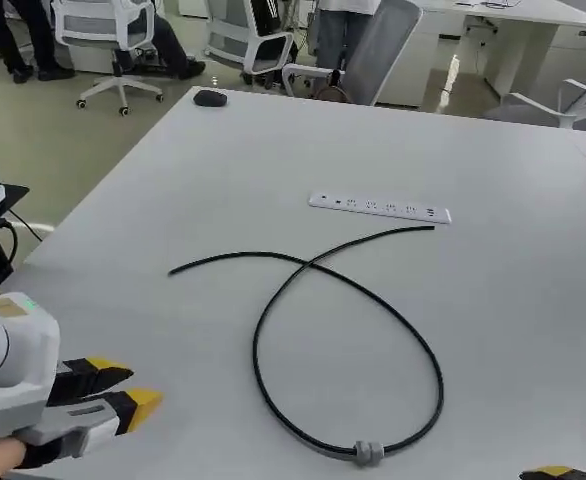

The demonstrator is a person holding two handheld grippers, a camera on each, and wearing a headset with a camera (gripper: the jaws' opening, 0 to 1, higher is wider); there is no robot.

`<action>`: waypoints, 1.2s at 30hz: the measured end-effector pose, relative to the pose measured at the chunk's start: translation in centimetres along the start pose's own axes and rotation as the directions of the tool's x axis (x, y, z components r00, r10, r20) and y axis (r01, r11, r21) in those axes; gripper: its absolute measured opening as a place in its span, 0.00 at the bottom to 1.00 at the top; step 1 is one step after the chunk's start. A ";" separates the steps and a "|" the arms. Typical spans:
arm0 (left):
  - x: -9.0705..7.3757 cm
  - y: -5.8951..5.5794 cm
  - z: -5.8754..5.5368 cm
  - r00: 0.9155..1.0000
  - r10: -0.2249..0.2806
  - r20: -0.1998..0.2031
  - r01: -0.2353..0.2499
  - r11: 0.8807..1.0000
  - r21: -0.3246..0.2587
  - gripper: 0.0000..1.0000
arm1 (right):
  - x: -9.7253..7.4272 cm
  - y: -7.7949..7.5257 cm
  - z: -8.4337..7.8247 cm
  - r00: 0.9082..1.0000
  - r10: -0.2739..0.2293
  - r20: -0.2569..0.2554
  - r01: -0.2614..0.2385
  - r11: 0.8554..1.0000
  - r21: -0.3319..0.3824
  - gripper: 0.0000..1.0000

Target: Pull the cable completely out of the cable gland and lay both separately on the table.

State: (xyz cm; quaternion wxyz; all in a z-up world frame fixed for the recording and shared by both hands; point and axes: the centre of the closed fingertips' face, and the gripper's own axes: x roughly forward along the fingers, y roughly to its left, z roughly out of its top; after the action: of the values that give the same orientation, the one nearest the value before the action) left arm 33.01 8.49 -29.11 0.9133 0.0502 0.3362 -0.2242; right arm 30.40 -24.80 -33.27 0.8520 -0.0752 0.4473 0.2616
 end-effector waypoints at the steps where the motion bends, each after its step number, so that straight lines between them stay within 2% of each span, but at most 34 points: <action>1: 0.0 -0.1 0.1 1.000 -0.003 0.006 0.003 1.000 0.002 0.26 | 0.0 -0.1 0.0 1.000 -0.002 -0.003 0.002 1.000 -0.006 0.39; 4: 0.1 -0.1 0.0 1.000 -0.009 0.001 0.009 1.000 0.001 0.26 | 0.1 0.1 0.3 1.000 0.006 -0.002 -0.006 0.999 -0.037 0.36; 7: 0.2 -0.3 -0.1 1.000 -0.024 -0.006 0.024 1.000 0.008 0.26 | 0.1 0.0 0.1 1.000 -0.011 -0.015 0.011 0.998 -0.062 0.35; 11: 0.3 -0.9 -0.4 0.999 -0.046 -0.022 0.047 0.999 0.023 0.26 | 0.1 -0.3 -0.1 0.999 -0.027 -0.024 0.026 0.998 -0.054 0.36; 17: 0.4 -1.6 -0.3 0.997 -0.077 -0.026 0.078 0.996 0.051 0.27 | 0.0 -0.8 -0.8 0.997 -0.058 -0.052 0.055 0.998 -0.043 0.36; 26: 0.3 -3.0 0.4 0.991 -0.136 0.013 0.135 0.987 0.085 0.26 | -0.5 -2.2 -1.9 0.988 -0.128 -0.091 0.128 0.992 -0.006 0.34; 30: 0.3 -3.4 0.7 0.987 -0.160 0.023 0.157 0.984 0.084 0.25 | -0.6 -2.5 -2.1 0.984 -0.141 -0.106 0.143 0.990 0.010 0.33; 34: 0.2 -3.4 1.0 0.986 -0.163 0.041 0.159 0.983 0.092 0.24 | -0.5 -2.3 -1.9 0.986 -0.133 -0.101 0.134 0.991 -0.001 0.33; 36: 0.2 -3.3 1.0 0.988 -0.149 0.034 0.145 0.984 0.106 0.24 | -0.4 -1.9 -1.6 0.988 -0.119 -0.103 0.117 0.993 -0.016 0.33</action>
State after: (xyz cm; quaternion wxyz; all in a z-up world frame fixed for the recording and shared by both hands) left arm 32.26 5.22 -28.25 0.8973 0.0676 0.3077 -0.3092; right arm 30.00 -27.19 -34.10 0.8412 -0.1194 0.4844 0.2088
